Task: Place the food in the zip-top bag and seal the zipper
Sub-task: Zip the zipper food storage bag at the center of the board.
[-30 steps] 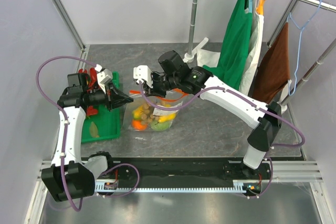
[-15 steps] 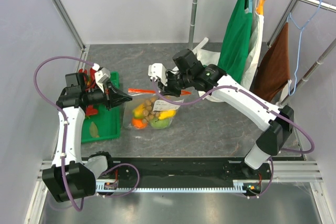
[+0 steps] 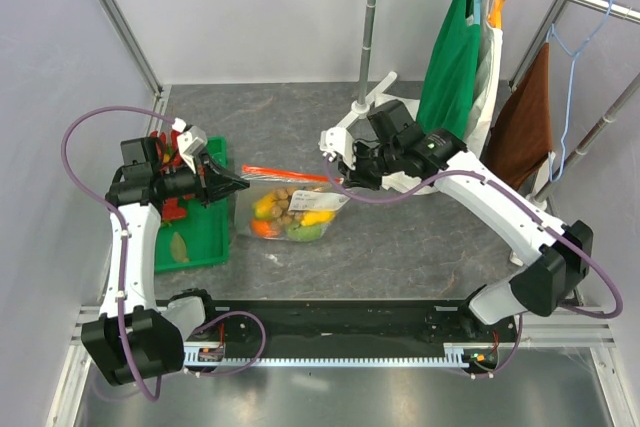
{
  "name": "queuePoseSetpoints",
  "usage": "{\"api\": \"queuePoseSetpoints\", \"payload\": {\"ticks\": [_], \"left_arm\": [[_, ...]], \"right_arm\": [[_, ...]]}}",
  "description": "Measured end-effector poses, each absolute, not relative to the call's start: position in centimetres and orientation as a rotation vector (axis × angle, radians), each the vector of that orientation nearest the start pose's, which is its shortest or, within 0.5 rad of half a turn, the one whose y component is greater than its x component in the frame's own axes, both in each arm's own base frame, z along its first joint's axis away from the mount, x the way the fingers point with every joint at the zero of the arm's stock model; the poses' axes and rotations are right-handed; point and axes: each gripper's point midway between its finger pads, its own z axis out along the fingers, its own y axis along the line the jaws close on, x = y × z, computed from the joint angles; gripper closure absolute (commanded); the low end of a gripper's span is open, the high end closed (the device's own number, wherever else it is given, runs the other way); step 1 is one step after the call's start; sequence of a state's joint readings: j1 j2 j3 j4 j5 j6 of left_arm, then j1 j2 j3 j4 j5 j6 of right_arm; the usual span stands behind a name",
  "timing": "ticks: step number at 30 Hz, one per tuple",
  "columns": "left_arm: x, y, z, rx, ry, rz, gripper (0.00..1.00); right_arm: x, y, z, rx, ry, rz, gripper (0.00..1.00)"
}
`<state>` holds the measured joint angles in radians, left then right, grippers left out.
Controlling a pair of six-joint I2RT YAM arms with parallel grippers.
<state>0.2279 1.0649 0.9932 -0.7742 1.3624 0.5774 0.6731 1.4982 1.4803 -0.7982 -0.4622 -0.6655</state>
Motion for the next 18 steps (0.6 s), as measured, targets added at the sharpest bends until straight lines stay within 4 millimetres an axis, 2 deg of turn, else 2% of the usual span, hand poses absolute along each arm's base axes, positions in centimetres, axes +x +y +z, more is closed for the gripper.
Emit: {"api": "queuePoseSetpoints", "payload": {"ticks": [5,10,18], "left_arm": [[23.9,-11.5,26.2,0.831,1.662,-1.056,0.98],[24.2,-11.4,26.0,0.825,1.674,-1.045,0.98],[24.4,-11.3,25.8,0.814,1.688,-1.049,0.98]], "right_arm": [[26.4,25.8,22.6,-1.624,1.746,0.514,1.0],[26.6,23.9,22.2,-1.6,1.793,0.486,1.0],[26.2,23.9,22.3,-1.592,1.794,0.522,1.0]]}}
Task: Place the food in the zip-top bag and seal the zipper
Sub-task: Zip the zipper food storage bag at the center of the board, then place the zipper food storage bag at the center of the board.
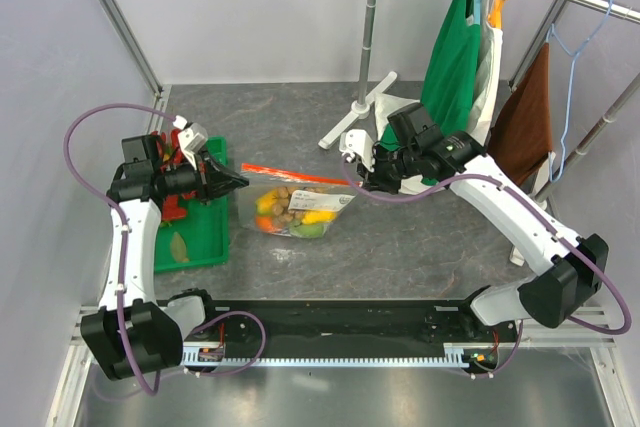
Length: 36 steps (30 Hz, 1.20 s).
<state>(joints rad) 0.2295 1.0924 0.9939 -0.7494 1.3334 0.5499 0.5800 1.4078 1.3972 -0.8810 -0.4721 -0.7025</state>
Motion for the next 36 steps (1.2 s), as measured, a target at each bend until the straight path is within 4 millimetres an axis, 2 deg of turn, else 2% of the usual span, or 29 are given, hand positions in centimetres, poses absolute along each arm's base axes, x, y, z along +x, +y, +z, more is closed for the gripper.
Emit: {"api": "queuePoseSetpoints", "payload": {"ticks": [2,3,5,6,10,12,14,15,17,19,22,25,28,36], "left_arm": [[24.8,-11.2,25.7,0.79,1.708,-1.059,0.98],[25.1,-11.1,25.6,0.775,1.722,-1.059,0.86],[25.9,-11.1,25.3,0.746,1.758,-1.06,0.75],[26.4,-11.4,25.2,0.737,1.776,-1.051,0.61],[28.4,-13.1,25.5,0.695,1.843,-1.043,0.43],[29.5,-13.3,25.8,0.625,1.895,-1.032,0.23],[30.8,-12.9,26.6,0.536,1.938,-1.009,0.15],[31.2,-12.7,27.3,0.491,1.952,-1.003,0.0],[31.6,-12.5,28.6,0.422,1.96,-1.0,0.0],[31.0,-12.8,29.7,0.371,1.967,-1.027,0.0],[29.0,-13.8,30.8,0.333,1.991,-1.088,0.0],[26.8,-14.9,30.9,0.304,2.044,-1.158,0.0],[25.0,-16.1,30.1,0.275,2.113,-1.227,0.0],[22.0,-17.2,24.1,-0.001,2.4,-1.387,0.0]], "right_arm": [[25.9,24.0,22.3,-1.583,1.802,0.554,1.0],[25.6,24.2,22.4,-1.574,1.808,0.585,1.0],[25.1,24.4,22.7,-1.552,1.826,0.63,1.0],[24.9,24.5,22.9,-1.532,1.842,0.657,1.0],[24.4,25.1,23.7,-1.4,1.928,0.772,1.0],[24.3,25.5,24.0,-1.328,1.972,0.822,1.0],[24.0,26.1,24.1,-1.24,2.012,0.887,1.0],[23.9,26.4,24.0,-1.183,2.038,0.921,1.0],[23.3,26.6,24.1,-1.087,2.074,0.976,1.0],[22.8,27.0,24.6,-1.008,2.085,1.017,1.0],[22.0,28.1,25.6,-0.915,2.069,1.064,1.0],[20.7,30.1,26.4,-0.902,2.032,1.097,1.0],[19.4,32.2,26.6,-0.917,1.995,1.121,1.0],[18.5,35.8,25.4,-0.934,1.969,1.087,1.0]]}}
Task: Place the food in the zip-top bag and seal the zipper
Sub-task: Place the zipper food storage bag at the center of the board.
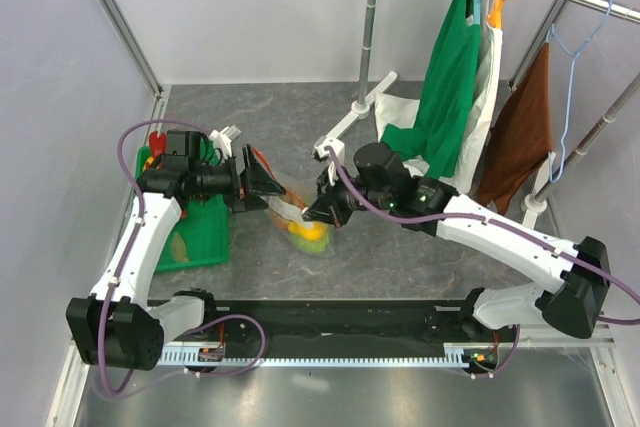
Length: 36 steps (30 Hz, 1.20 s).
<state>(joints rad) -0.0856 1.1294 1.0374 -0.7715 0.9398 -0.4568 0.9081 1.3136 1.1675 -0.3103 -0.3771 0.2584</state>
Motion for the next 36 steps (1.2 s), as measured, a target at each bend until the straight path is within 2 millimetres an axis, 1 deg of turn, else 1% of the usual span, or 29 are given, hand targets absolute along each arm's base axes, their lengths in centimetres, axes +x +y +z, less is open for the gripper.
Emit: {"api": "queuePoseSetpoints", "payload": {"ticks": [2,7,8,9,11,12,13,16,17,18,19,21,22,24,26,27,28,30,31,32,33,34,36], "left_arm": [[21.7,-17.1,23.4,-0.066,2.445,-1.393,0.0],[21.9,-16.9,23.0,-0.125,2.469,-1.365,0.0],[21.8,-16.9,22.8,-0.134,2.479,-1.358,0.03],[21.7,-16.8,22.7,-0.145,2.489,-1.35,0.13],[21.6,-16.6,22.3,-0.17,2.512,-1.331,0.21],[21.4,-16.5,22.1,-0.182,2.526,-1.322,0.31],[21.2,-16.4,21.8,-0.199,2.546,-1.308,0.32],[20.6,-16.1,21.1,-0.228,2.595,-1.288,0.51],[20.4,-16.0,20.9,-0.236,2.611,-1.278,0.61],[20.2,-15.9,20.7,-0.241,2.626,-1.272,0.66],[20.0,-15.9,20.5,-0.239,2.637,-1.267,0.77],[19.8,-15.8,20.6,-0.24,2.649,-1.264,0.82],[19.7,-15.8,20.7,-0.235,2.651,-1.261,0.83],[19.7,-15.7,21.2,-0.222,2.644,-1.253,0.89],[19.8,-15.6,21.8,-0.199,2.63,-1.24,0.98],[19.9,-15.6,22.1,-0.19,2.623,-1.233,0.98],[19.9,-15.5,22.4,-0.173,2.615,-1.223,0.98],[19.9,-15.3,23.0,-0.13,2.604,-1.204,0.98],[19.9,-15.2,23.3,-0.099,2.598,-1.191,0.98],[20.0,-15.1,23.7,-0.062,2.587,-1.177,0.98],[20.0,-15.1,24.2,-0.02,2.578,-1.163,0.98],[20.1,-15.1,24.5,0.024,2.572,-1.148,0.98],[20.9,-15.3,25.8,0.159,2.547,-1.103,0.98]], "right_arm": [[17.7,36.6,25.5,-0.959,1.944,1.084,1.0],[15.2,38.4,25.2,-1.054,1.885,1.068,1.0],[14.7,38.8,25.1,-1.075,1.873,1.065,1.0],[14.4,39.2,24.9,-1.093,1.862,1.057,1.0],[13.9,39.8,24.4,-1.125,1.85,1.045,1.0],[13.7,40.1,24.1,-1.139,1.846,1.037,1.0],[13.4,40.4,23.7,-1.154,1.842,1.027,1.0],[13.1,40.7,22.9,-1.182,1.845,1.007,1.0],[13.1,40.8,22.7,-1.187,1.845,1.001,1.0],[13.1,40.9,22.6,-1.19,1.846,0.994,1.0],[13.1,40.9,22.5,-1.192,1.844,0.989,1.0],[13.1,40.9,22.5,-1.193,1.842,0.985,1.0],[13.2,41.0,22.6,-1.193,1.839,0.985,1.0],[13.2,41.0,22.6,-1.193,1.834,0.981,1.0],[13.3,41.0,22.6,-1.192,1.83,0.977,1.0],[13.4,41.0,22.7,-1.191,1.828,0.973,0.96],[13.5,41.0,22.7,-1.191,1.822,0.967,0.73],[13.7,41.0,22.7,-1.194,1.812,0.953,0.52],[13.8,41.0,22.7,-1.198,1.807,0.942,0.32],[13.9,40.9,22.7,-1.19,1.812,0.938,0.21],[14.1,40.8,22.7,-1.185,1.816,0.931,0.13],[14.4,40.5,22.8,-1.179,1.821,0.922,0.02],[15.3,39.7,23.2,-1.144,1.838,0.912,0.02]]}}
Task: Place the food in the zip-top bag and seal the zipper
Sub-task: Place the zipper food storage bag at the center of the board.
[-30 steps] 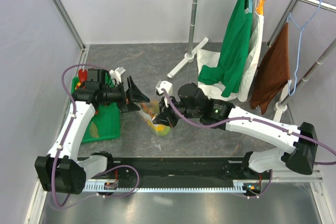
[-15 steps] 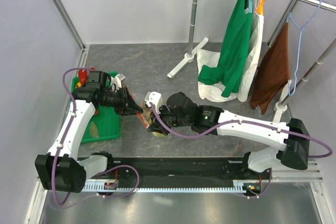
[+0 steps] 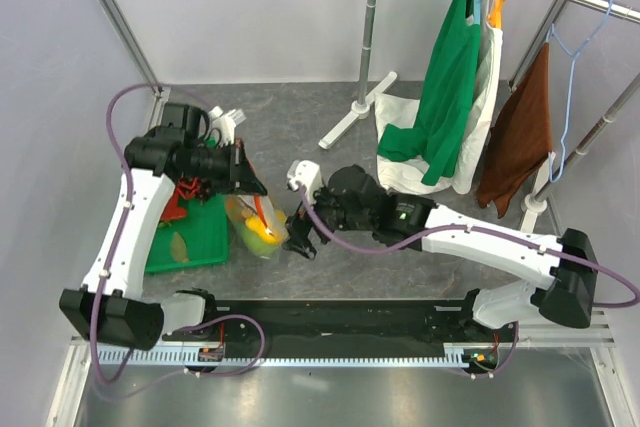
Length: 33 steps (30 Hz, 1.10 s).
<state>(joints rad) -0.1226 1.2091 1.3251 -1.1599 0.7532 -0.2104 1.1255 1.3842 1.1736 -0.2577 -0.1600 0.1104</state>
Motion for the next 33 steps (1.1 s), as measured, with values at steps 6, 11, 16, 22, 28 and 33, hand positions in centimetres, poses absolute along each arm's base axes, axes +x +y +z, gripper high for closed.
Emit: {"api": "queuePoseSetpoints", "payload": {"ticks": [6,11,16,22,28,33], "left_arm": [[23.4,-17.8,26.0,0.661,2.508,-0.932,0.98],[26.9,-17.7,23.0,0.954,2.539,-0.709,0.98],[32.4,-16.1,22.3,1.161,2.477,-0.431,0.98],[40.7,-16.2,26.7,1.268,2.223,-0.104,0.98],[39.2,-16.7,25.5,1.451,2.163,0.029,0.98],[33.3,-17.2,19.2,1.706,2.193,0.038,0.98]], "right_arm": [[21.4,34.8,27.5,-0.908,1.868,0.867,0.02],[25.2,30.7,31.7,-0.744,1.848,0.832,0.02],[26.3,28.1,33.6,-0.671,1.834,0.825,0.02],[27.7,26.4,34.3,-0.576,1.867,0.848,0.02],[29.7,24.3,35.6,-0.457,1.878,0.857,0.02],[30.3,23.6,37.1,-0.409,1.858,0.871,0.02]]}}
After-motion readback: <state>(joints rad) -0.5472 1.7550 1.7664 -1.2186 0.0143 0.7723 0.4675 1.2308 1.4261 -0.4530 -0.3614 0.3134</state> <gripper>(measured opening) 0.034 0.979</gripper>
